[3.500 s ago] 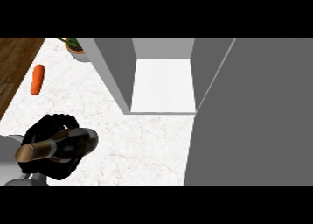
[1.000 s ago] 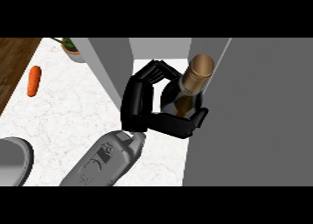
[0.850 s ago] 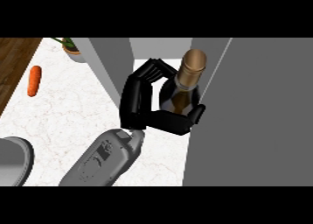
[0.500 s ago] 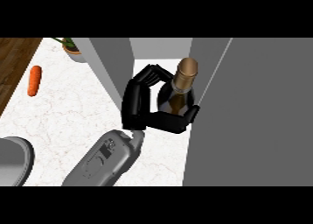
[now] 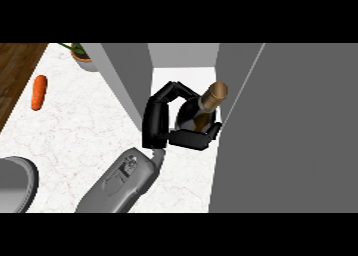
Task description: Pick up the wine, place it into the cabinet and close the cabinet
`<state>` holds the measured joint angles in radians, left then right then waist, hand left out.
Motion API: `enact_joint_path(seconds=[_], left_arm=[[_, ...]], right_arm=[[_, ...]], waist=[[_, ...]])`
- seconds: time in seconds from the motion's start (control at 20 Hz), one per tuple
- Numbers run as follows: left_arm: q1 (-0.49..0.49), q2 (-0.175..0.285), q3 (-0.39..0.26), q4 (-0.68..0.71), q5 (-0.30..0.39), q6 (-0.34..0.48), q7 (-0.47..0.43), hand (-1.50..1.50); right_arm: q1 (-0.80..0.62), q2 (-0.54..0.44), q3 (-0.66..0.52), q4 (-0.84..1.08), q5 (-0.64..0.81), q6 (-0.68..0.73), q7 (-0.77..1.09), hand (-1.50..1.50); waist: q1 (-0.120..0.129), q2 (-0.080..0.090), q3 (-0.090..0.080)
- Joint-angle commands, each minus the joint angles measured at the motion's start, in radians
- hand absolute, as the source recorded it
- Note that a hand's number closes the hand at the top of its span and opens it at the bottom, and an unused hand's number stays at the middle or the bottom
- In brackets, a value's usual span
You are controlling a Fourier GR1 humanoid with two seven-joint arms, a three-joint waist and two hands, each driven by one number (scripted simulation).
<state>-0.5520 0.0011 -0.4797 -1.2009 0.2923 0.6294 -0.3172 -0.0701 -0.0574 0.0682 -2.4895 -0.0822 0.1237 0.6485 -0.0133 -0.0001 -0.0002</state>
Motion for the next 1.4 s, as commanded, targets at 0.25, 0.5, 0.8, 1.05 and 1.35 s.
enact_joint_path(seconds=[0.25,0.5,0.8,1.05,1.35], left_arm=[[-0.018,-0.001,0.053,0.068,0.041,-0.02,-0.068,1.5],[-0.087,-0.001,0.147,0.119,0.036,-0.048,-0.054,1.5],[-0.117,0.005,0.218,0.259,0.074,-0.175,-0.107,1.5],[-0.196,-0.001,0.184,0.296,0.123,-0.097,-0.038,1.5],[-0.333,-0.001,0.276,0.53,0.124,-0.152,-0.121,1.5]], right_arm=[[-0.069,-0.015,-0.04,-0.07,-0.071,-0.027,0.094,-1.5],[-0.008,-0.001,-0.026,-0.081,-0.08,-0.004,0.06,-1.5],[-0.025,0.025,0.053,-0.138,-0.01,-0.052,0.117,-1.5],[0.033,-0.005,-0.044,-0.081,-0.116,0.019,0.014,-1.5],[0.083,0.021,-0.016,-0.077,-0.09,0.024,-0.011,-1.5]], waist=[[0.005,0.0,0.0],[0.007,-0.001,0.0],[0.002,0.0,0.0],[-0.002,0.0,0.001],[-0.01,0.003,0.001]])
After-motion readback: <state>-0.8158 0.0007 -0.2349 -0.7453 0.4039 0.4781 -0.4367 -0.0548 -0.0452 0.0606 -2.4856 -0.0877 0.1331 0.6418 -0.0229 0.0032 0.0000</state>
